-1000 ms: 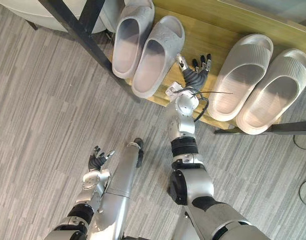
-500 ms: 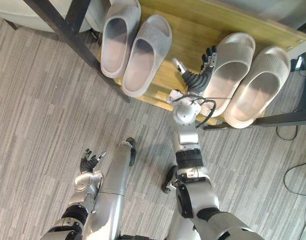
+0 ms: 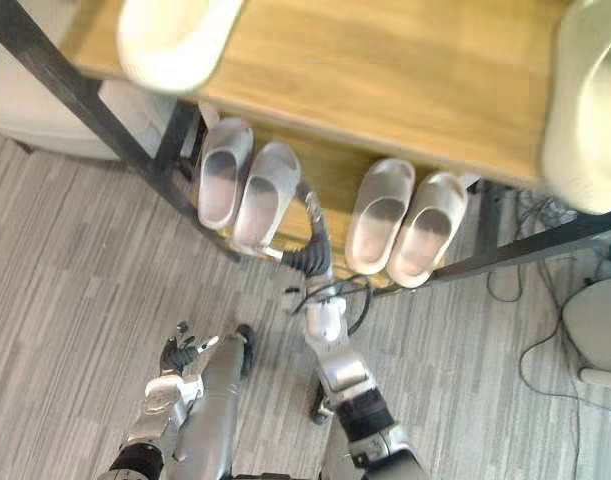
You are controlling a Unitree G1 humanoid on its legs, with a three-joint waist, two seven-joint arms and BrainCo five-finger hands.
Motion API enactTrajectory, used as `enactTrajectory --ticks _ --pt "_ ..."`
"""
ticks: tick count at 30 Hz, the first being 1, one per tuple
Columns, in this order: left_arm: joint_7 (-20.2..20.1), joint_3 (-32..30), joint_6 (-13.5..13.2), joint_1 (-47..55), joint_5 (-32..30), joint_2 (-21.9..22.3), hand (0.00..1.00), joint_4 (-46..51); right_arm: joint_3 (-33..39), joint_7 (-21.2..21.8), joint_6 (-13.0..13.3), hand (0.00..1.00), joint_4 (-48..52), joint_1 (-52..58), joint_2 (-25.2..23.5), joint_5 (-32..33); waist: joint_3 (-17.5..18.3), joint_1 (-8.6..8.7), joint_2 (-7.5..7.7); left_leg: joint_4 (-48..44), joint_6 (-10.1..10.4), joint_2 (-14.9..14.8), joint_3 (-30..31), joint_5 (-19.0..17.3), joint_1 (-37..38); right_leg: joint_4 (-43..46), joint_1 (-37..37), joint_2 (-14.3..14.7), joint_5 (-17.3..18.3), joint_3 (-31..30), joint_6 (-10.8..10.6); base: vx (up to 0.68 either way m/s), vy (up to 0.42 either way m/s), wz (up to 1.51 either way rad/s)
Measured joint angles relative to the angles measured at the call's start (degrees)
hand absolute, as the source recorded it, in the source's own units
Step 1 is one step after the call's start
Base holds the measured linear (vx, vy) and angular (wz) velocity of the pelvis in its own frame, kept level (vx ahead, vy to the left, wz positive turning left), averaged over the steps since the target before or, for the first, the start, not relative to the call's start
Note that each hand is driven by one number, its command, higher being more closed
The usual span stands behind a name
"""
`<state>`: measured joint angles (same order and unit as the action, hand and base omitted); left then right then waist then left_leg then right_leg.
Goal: Organize the slippers on the shoe rack
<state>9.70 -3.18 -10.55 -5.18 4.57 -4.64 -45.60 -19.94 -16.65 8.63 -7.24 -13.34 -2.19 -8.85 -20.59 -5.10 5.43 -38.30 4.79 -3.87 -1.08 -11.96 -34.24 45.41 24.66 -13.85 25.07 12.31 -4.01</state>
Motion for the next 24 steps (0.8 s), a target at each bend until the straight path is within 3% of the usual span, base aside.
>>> enactTrajectory --ticks 5,11,18,24 --pt "-1.5 5.4 0.1 0.4 -2.3 -1.0 0.0 -2.9 -1.9 6.2 0.5 0.0 -10.6 0.1 0.1 3.2 2.8 1.18 0.78 6.3 -0.6 1.4 0.0 2.3 4.6 -7.0 -5.2 -0.4 -2.7 1.7 -0.6 0.06 0.069 0.09" --pt "-2.6 7.6 -0.2 -1.0 -3.4 -1.3 0.0 -4.7 -5.1 11.0 0.5 0.0 -22.4 -5.3 1.0 7.3 2.8 1.49 0.64 7.6 -0.6 2.5 1.0 4.2 4.0 -6.2 -4.6 -1.4 -2.9 2.9 -0.6 -0.03 0.018 0.14" --pt "-2.5 6.0 -0.4 -3.5 -3.5 -0.4 0.0 -3.8 -5.3 11.5 0.4 0.0 -29.1 -15.1 2.0 7.7 0.4 1.19 -2.57 2.0 -0.8 2.0 1.0 4.2 -3.9 2.5 1.5 -3.9 -0.1 6.0 0.5 -0.12 -0.015 0.3" --pt "-2.6 3.4 -1.3 -3.4 -4.0 -0.1 0.0 0.4 -5.5 12.0 -0.3 0.0 -35.9 -23.4 2.7 6.6 -1.7 -1.52 -4.07 -2.2 -1.3 0.8 0.1 4.7 -11.1 8.2 7.1 -5.6 2.2 7.8 0.7 -0.09 -0.013 0.27"
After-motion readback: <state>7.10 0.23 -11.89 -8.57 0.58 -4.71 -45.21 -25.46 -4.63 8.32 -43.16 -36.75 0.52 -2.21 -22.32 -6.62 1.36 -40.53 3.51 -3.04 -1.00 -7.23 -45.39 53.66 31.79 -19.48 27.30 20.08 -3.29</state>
